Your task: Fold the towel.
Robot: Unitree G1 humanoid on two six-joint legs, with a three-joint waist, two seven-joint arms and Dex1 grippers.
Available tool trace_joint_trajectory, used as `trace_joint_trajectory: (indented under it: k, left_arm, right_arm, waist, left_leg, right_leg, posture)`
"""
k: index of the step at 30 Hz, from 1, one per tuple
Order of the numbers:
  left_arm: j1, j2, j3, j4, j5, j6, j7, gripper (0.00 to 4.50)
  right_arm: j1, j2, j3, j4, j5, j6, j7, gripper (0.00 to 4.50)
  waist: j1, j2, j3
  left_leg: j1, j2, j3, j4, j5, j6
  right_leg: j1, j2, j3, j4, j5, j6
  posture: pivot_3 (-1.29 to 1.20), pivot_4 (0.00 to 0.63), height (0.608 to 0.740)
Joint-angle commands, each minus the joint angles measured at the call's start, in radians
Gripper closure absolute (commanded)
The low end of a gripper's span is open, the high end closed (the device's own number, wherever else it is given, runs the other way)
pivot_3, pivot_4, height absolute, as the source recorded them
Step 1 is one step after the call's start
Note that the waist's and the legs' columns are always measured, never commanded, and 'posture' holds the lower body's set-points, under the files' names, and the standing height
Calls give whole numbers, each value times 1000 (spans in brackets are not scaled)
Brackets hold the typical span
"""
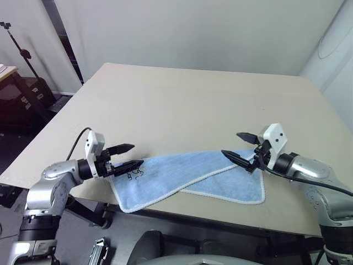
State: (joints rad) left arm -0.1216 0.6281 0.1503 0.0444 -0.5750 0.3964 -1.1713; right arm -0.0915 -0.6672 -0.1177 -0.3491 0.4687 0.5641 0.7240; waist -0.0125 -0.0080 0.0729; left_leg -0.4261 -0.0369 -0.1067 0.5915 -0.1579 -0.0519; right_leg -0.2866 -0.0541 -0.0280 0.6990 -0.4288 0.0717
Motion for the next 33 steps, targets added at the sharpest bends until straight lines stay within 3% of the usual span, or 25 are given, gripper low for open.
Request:
trace_joint_trajectory:
  k: [1, 8, 19, 33]
  left_arm:
    - [8, 13, 23, 12, 4, -56, -37, 0]
    - [-14, 17, 17, 92, 16, -107, -75, 0]
    - [-108, -32, -20, 191, 72, -196, -87, 0]
    - [-140, -79, -54, 238, 117, -242, -86, 0]
  right_arm:
    - [-52, 6, 4, -11, 9, -2, 3, 33]
    - [-81, 11, 36, 2, -28, 37, -44, 33]
    - [-32, -162, -44, 130, -60, 111, 20, 33]
    - [-115, -187, 7, 490, -245, -209, 88, 33]
  waist:
    - [1, 0, 0]
    - [1, 0, 0]
    - [1, 0, 0]
    - [-2, 0, 0]
  left_leg:
    - [0, 0, 0, 0, 0, 0]
    - [-2, -1, 0, -1, 0, 0]
    - [-1, -2, 1, -1, 0, 1]
    - [0, -2, 1, 0, 0, 1]
  right_leg:
    - [0, 0, 0, 0, 0, 0]
    - [-2, -1, 0, 0, 0, 0]
    - [-2, -2, 0, 0, 0, 0]
    - [0, -1, -1, 0, 1, 2]
  posture:
    - [0, 0, 709]
    - [0, 0, 709]
    - [0, 0, 709]
    - [0, 0, 709]
